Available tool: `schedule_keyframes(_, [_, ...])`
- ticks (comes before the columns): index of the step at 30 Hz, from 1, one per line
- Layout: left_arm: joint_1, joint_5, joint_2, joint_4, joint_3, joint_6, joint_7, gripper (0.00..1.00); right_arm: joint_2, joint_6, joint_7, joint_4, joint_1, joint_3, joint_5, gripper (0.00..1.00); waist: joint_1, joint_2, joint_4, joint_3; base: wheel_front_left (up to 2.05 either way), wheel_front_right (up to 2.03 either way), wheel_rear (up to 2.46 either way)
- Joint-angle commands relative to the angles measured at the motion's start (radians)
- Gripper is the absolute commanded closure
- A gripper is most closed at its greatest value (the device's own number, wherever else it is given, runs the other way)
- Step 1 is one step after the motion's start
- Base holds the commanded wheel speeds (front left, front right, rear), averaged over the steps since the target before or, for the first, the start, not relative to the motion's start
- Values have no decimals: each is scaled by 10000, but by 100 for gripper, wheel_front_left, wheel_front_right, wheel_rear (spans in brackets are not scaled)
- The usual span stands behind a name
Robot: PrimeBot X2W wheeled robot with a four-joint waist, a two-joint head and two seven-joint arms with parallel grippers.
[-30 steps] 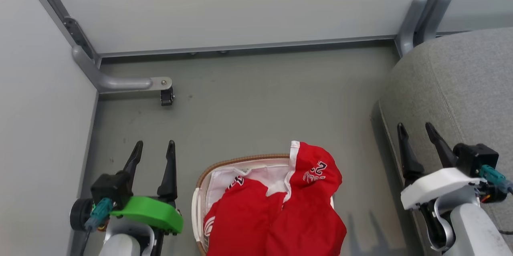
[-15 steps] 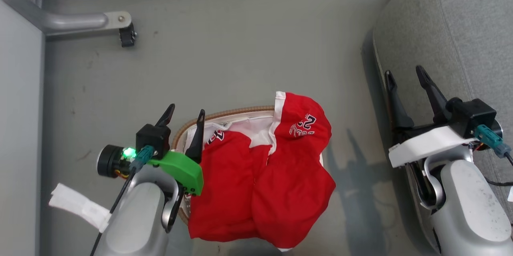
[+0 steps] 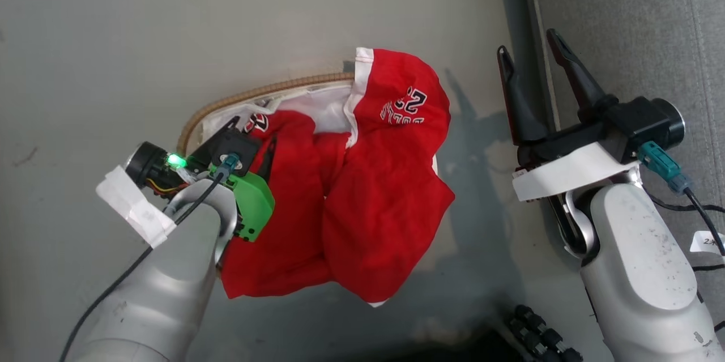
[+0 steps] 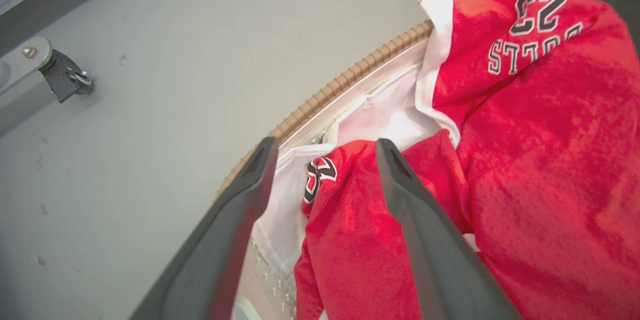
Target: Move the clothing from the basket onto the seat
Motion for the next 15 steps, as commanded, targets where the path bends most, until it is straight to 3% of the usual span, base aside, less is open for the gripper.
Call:
schedule_keyframes(1, [-567,346,154,400,-156,-2,-92,0,25,-6,-107,-96,-279,95,-165,0,-2,-1,-830,1658,0,0,0])
schedule_keyframes(6, [-1424,1068,248,1822,-672,177,362,0,92,-6,-183,-128,-419,378,-469,0,-2,-1,-1126,2436,0,0,0])
schedule_keyframes(15, [-2169,1167,319,2379,-912,415,1297,0,171,-6,-178,-164,-388,431,-406,0,-2,-1,-1205,2957,0,0,0])
